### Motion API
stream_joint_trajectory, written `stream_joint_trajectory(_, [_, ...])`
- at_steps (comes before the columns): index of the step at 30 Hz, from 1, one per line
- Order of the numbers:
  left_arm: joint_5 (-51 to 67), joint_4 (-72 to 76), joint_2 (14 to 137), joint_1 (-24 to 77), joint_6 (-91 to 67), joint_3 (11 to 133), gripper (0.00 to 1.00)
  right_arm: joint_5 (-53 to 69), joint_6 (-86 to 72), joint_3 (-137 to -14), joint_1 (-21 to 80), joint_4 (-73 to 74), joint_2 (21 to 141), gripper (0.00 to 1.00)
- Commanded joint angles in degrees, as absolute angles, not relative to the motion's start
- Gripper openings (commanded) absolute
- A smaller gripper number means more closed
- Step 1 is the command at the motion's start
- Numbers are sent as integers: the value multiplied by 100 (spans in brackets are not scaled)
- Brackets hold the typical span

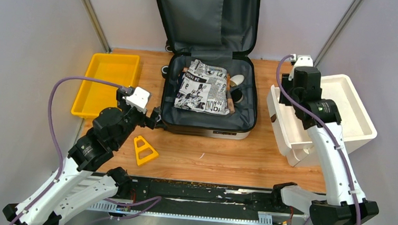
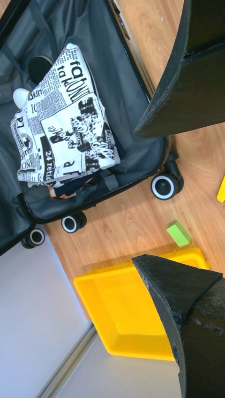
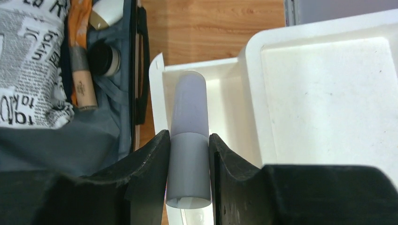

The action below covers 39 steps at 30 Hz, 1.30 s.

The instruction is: Open, take out, and arrange the luggage

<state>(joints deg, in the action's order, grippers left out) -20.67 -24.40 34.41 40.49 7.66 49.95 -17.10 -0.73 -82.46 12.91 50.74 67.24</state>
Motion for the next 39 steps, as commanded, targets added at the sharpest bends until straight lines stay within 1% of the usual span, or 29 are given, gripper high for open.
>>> stream_joint_trajectory(1, [-2190, -2241, 3495, 4060, 815, 4972, 100, -1768, 313, -7842, 1274, 5026, 6487, 13])
stream_joint_trajectory(5, [-2182, -2231, 3481, 4059, 815, 4966, 100, -1862, 442, -7528, 1162, 4982, 6547, 14])
stream_joint_trajectory(6, [-2181, -2237, 3481, 4060, 812, 4966, 100, -1851, 447, -7471, 1141, 4968, 6587, 18])
stream_joint_trajectory(8, [-2168, -2240, 3483, 4056, 823, 4966, 100, -1905, 457, -7380, 1111, 4966, 6698, 31])
stream_joint_trajectory(11, [-2171, -2232, 3493, 4064, 833, 4958, 100, -1982, 396, -7358, 1112, 5034, 6774, 43])
stream_joint_trajectory(16, [-2181, -2249, 3507, 4054, 827, 4961, 100, -1862, 130, -7559, 1116, 5167, 6654, 48])
stream_joint_trajectory(19, [-2190, -2264, 3525, 4058, 841, 4973, 100, -1561, -240, -7848, 1123, 5303, 6663, 49])
stream_joint_trajectory(22, [-2224, -2282, 3531, 4062, 843, 4987, 100, -754, -725, -8135, 1154, 5144, 6748, 44])
stream_joint_trajectory(24, [-2238, -2277, 3514, 4061, 844, 4981, 100, -291, -1122, -8156, 1290, 4782, 6798, 43])
stream_joint_trajectory(26, [-2244, -2260, 3488, 4056, 843, 4969, 100, -129, -1570, -8055, 1560, 4358, 6839, 43])
stream_joint_trajectory(29, [-2274, -2275, 3459, 4063, 855, 4974, 100, 214, -2073, -7902, 1958, 3764, 7023, 39])
stream_joint_trajectory(33, [-2288, -2253, 3375, 4056, 846, 4971, 100, -117, -1974, -7763, 2634, 3103, 7589, 36])
stream_joint_trajectory(37, [-2339, -2187, 3301, 4061, 852, 4920, 100, -960, -1961, -7985, 2716, 3037, 8451, 35])
stream_joint_trajectory(39, [-2350, -2193, 3299, 4063, 851, 4914, 100, -1050, -1775, -8191, 2717, 3045, 8926, 36])
